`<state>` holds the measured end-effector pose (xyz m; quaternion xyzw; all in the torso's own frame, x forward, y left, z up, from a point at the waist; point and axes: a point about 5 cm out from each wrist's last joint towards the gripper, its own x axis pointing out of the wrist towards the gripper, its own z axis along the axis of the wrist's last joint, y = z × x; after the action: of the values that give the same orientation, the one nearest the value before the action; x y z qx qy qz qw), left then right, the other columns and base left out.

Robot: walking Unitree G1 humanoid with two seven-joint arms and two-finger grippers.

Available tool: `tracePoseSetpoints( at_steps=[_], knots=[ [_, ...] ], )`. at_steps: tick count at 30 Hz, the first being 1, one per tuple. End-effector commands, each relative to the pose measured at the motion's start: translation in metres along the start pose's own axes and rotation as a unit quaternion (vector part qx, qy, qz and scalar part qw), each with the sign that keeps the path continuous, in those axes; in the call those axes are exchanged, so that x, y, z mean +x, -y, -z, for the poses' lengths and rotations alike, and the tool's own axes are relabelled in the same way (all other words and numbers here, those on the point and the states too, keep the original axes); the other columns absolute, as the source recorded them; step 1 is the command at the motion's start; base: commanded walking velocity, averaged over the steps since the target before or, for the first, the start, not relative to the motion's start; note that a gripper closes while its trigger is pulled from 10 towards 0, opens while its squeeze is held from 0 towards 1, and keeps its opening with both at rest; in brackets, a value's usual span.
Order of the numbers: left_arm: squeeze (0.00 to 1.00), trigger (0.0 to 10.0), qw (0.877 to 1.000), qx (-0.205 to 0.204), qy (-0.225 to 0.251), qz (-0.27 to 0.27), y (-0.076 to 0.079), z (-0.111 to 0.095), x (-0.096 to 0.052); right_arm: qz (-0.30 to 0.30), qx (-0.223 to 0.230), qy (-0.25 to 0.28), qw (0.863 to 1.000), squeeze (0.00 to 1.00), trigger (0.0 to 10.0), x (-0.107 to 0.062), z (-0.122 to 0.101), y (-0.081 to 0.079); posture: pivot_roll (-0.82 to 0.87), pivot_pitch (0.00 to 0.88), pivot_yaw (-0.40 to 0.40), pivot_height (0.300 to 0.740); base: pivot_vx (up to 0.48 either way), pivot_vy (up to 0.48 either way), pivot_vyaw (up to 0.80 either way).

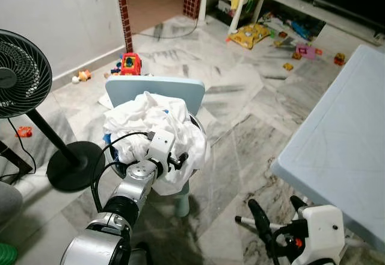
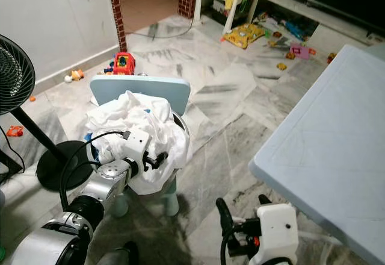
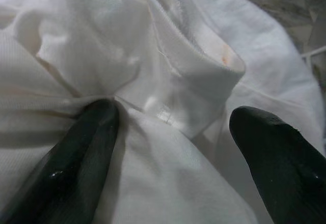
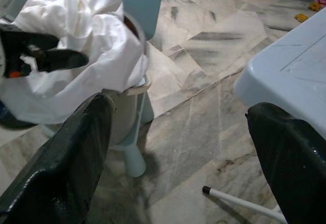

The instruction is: Hang hanger

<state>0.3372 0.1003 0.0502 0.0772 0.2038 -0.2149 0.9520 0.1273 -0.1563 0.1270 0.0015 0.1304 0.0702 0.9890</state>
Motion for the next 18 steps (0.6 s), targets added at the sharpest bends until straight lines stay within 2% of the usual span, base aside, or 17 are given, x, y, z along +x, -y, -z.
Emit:
tracePoseSetpoints(
  at_steps=[1, 2, 6, 7, 8, 9, 10, 13, 14, 15, 16, 17, 18],
  knots=[
    [0.0, 10.0, 0.999, 0.035, 0.017, 0.017, 0.009, -0.011, 0.003, 0.007, -0.001, -0.007, 1.0, 0.0, 10.0, -0.002, 0.001, 0.001, -0.13, 0.219, -0.093, 0.74, 0.0, 0.0, 0.0],
    [0.0, 10.0, 0.998, 0.052, 0.021, 0.023, 0.011, -0.013, 0.003, 0.007, -0.001, -0.007, 1.0, 0.0, 10.0, -0.003, 0.001, 0.001, -0.13, 0.219, -0.093, 0.74, 0.0, 0.0, 0.0],
    [0.0, 10.0, 0.997, 0.063, 0.031, 0.014, 0.01, -0.022, 0.004, 0.005, 0.001, -0.009, 1.0, 0.0, 10.0, -0.004, 0.002, -0.002, -0.14, 0.216, -0.088, 0.74, 0.0, 0.0, 0.0],
    [0.0, 9.5, 0.997, 0.059, 0.042, 0.015, 0.013, -0.029, 0.004, 0.004, 0.001, -0.01, 1.0, 0.0, 10.0, -0.004, 0.002, -0.001, -0.14, 0.213, -0.088, 0.74, 0.0, 0.0, 0.0],
    [0.0, 9.5, 0.997, 0.057, 0.046, 0.017, 0.014, -0.031, 0.005, 0.004, 0.001, -0.01, 1.0, 0.0, 10.0, -0.004, 0.002, -0.001, -0.14, 0.213, -0.088, 0.74, 0.0, 0.0, 0.0],
    [0.0, 3.4, 0.997, 0.053, 0.049, 0.019, 0.015, -0.032, 0.005, 0.004, 0.001, -0.009, 1.0, 0.0, 10.0, -0.003, 0.002, -0.001, -0.14, 0.209, -0.088, 0.74, 0.0, 0.0, 0.0],
    [0.0, 0.0, 0.997, 0.044, 0.054, 0.025, 0.018, -0.034, 0.005, 0.004, 0.0, -0.008, 1.0, 0.0, 10.0, -0.002, 0.002, 0.0, -0.14, 0.206, -0.088, 0.74, 0.0, 0.0, 0.0],
    [0.0, 0.0, 0.998, 0.042, 0.046, 0.023, 0.02, -0.03, 0.004, 0.004, -0.002, -0.004, 1.0, 0.0, 10.0, 0.001, 0.0, 0.001, -0.14, 0.203, -0.089, 0.74, 0.0, 0.0, 0.0],
    [0.0, 2.5, 0.998, 0.046, 0.041, 0.021, 0.02, -0.027, 0.004, 0.004, -0.003, -0.003, 1.0, 0.0, 10.0, 0.002, 0.0, 0.001, -0.14, 0.202, -0.088, 0.74, 0.0, 0.0, 0.0],
    [0.0, 2.5, 0.998, 0.046, 0.041, 0.021, 0.02, -0.027, 0.004, 0.004, -0.003, -0.003, 1.0, 0.0, 10.0, 0.002, 0.0, 0.001, -0.14, 0.202, -0.088, 0.74, 0.0, 0.0, 0.0],
    [0.0, 7.6, 0.998, 0.045, 0.039, 0.021, 0.02, -0.025, 0.003, 0.003, -0.004, -0.002, 1.0, 0.0, 10.0, 0.002, 0.0, 0.002, -0.13, 0.2, -0.087, 0.74, 0.0, 0.0, 0.0],
    [0.0, 10.0, 0.998, 0.041, 0.035, 0.027, 0.021, -0.024, 0.003, 0.003, -0.004, -0.002, 1.0, 0.0, 10.0, 0.003, 0.0, 0.002, -0.13, 0.199, -0.088, 0.74, 0.0, 0.0, 0.0],
    [0.0, 10.0, 0.998, 0.038, 0.033, 0.031, 0.021, -0.022, 0.003, 0.003, -0.004, -0.002, 1.0, 0.0, 10.0, 0.003, 0.0, 0.002, -0.13, 0.199, -0.088, 0.74, 0.0, 0.0, 0.0]
  ],
)
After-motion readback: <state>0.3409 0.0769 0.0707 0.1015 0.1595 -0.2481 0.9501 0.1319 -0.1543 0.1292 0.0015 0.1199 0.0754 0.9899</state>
